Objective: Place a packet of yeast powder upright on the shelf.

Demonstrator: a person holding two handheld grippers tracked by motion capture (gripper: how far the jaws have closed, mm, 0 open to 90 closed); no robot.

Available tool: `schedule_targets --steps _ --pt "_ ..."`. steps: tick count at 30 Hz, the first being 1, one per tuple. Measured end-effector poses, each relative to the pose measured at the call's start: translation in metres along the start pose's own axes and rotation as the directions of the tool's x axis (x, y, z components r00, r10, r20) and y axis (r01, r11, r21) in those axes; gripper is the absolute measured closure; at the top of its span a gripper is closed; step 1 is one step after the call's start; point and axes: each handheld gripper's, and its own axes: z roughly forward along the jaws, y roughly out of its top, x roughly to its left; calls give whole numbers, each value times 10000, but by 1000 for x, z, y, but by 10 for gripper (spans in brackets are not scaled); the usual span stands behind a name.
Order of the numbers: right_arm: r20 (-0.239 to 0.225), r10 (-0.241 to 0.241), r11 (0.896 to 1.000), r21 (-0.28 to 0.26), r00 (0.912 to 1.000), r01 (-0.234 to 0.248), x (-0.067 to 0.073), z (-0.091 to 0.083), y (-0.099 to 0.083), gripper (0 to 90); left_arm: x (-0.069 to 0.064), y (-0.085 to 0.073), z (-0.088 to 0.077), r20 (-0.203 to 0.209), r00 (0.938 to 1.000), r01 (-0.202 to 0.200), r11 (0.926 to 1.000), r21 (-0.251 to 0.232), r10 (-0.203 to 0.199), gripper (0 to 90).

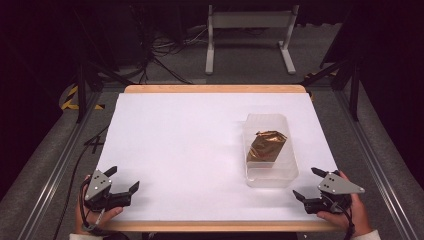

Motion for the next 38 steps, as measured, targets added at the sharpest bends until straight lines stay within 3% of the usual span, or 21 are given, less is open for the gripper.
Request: schedule_targets --steps 4,11,15,38 --pt "36 85 10000 -50 10000 -85 -1 0 0 75 3 -2 -1 60 9998 166 9998 -132 -165 88" --pt "32 51 10000 -50 10000 -51 0 -1 0 74 -2 1 -1 -18 9998 -222 9997 -58 222 87" --pt "59 43 9999 -91 10000 -43 0 -1 0 74 -1 1 0 -51 9999 -108 9999 -21 108 87" --pt "46 101 9998 -142 9999 -100 0 -2 0 72 -7 4 4 18 9990 -442 9989 178 442 86"
